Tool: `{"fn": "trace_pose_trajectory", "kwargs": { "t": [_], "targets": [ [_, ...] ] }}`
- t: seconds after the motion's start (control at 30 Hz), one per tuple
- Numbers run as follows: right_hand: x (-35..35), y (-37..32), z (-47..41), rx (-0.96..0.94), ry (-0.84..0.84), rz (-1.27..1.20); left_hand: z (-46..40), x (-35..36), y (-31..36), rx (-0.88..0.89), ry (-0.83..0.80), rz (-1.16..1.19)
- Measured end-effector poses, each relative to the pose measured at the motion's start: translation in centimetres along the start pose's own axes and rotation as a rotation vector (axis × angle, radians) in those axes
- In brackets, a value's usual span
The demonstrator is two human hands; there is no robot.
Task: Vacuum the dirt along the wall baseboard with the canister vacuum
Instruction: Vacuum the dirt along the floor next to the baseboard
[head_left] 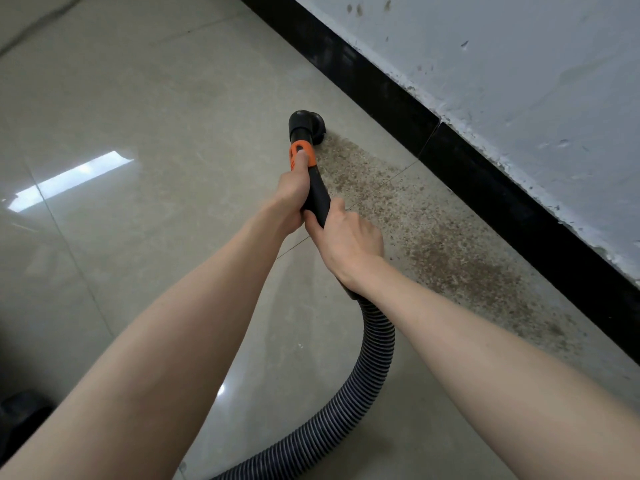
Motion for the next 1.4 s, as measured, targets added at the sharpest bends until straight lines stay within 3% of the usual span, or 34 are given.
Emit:
{"fn": "trace_pose_trajectory", "kwargs": {
  "t": [0.43, 0.73, 1.03, 1.23, 1.4],
  "targets": [
    [-1.7, 5.4, -0.7, 0.046, 0.041, 0.063, -0.4, 6.3, -0.4, 0.008, -0.107, -0.044],
    [-1.6, 4.8, -1.5, 0.02, 0.014, -0.046, -0.9, 4.8, 0.6, 0.037, -0.071, -0.06],
    [0.9, -1.6, -0.8, -0.161, -0.114, -0.056, 0.2, -4.2, -0.1, 0.013, 0.11, 0.125],
    [3.8, -0.6, 1.9, -0.121, -0.372, -0.423, 3.1, -5.1, -3.0, -0.048, 0.076, 0.181],
    [3.9, 1.4, 3.3, -0.114, -0.342, -0.41, 4.4, -3.3, -4.4, -0.068, 0.043, 0.165]
  ]
}}
Point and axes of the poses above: each hand's wrist, its own z-axis away from the middle knuckle, its own x-axis out of the palm, y = z × x, the point moved 8 cm from there along -z, towards the middle knuckle, and after that the axes turned 2 degrees about -x, right-handed, at the moved point
